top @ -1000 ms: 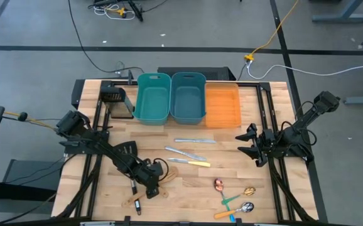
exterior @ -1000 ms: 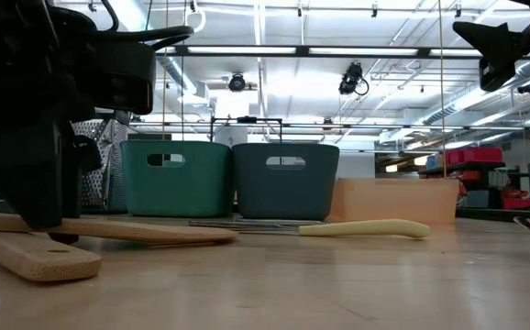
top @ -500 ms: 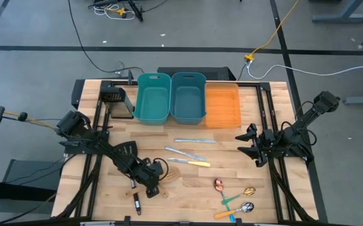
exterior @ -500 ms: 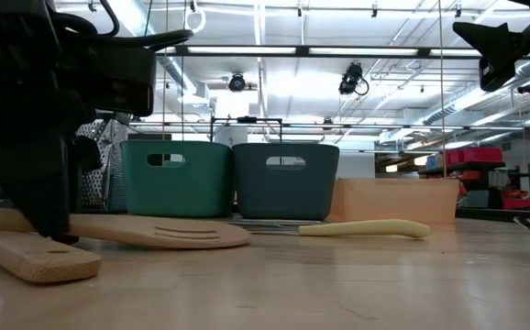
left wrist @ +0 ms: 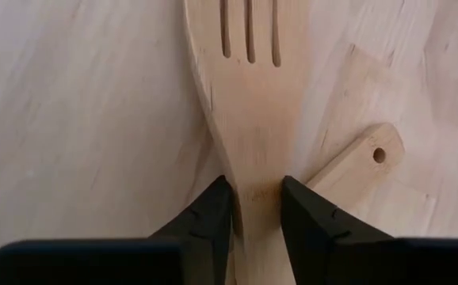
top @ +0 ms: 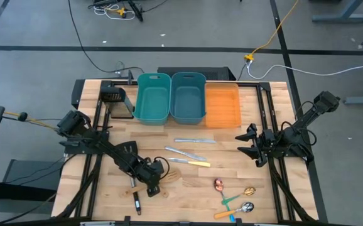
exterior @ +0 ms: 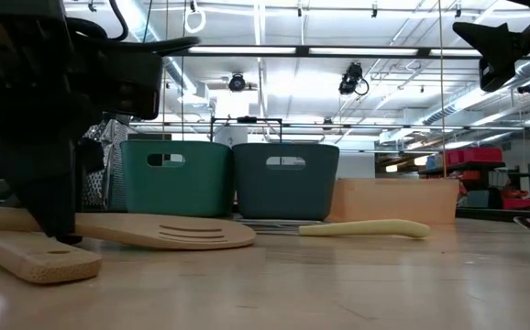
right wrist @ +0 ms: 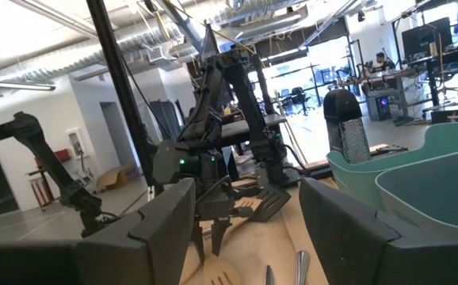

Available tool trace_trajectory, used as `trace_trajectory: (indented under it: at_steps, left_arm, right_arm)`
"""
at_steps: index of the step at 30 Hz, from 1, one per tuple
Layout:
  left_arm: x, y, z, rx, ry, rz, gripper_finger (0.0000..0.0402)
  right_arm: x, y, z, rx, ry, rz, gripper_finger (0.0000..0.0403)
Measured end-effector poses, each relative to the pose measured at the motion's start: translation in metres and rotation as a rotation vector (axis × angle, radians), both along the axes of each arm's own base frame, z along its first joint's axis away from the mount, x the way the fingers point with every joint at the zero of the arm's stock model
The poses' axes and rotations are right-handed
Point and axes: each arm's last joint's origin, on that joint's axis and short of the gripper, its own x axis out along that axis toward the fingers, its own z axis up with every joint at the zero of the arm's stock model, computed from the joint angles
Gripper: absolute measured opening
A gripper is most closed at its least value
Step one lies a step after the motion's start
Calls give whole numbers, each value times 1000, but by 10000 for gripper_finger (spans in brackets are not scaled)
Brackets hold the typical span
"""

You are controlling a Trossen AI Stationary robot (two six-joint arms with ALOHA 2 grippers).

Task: Pick & Place Kitchen Items
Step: Put the right wooden spatula into the green bin

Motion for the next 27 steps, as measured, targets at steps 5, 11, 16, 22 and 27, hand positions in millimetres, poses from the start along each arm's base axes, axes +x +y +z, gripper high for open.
trace_trajectory:
  at_steps: [5, 11, 16, 22, 27]
  left_arm:
    - [11, -6, 16, 56, -7, -64, 94]
    - [16, -5, 46, 220, 71, -67, 94]
    - [22, -8, 66, 262, 57, -88, 94]
    - [29, -6, 87, 357, 19, -122, 94]
    - [21, 12, 113, 432, -6, -71, 94]
  right_arm:
    - [0, 0, 0, 0, 0, 0, 240]
    - [0, 0, 0, 0, 0, 0, 240]
    - [0, 0, 0, 0, 0, 2, 240]
    - [0, 0, 0, -2, -1, 8, 240]
    - [0, 1, 0, 19, -3, 26, 240]
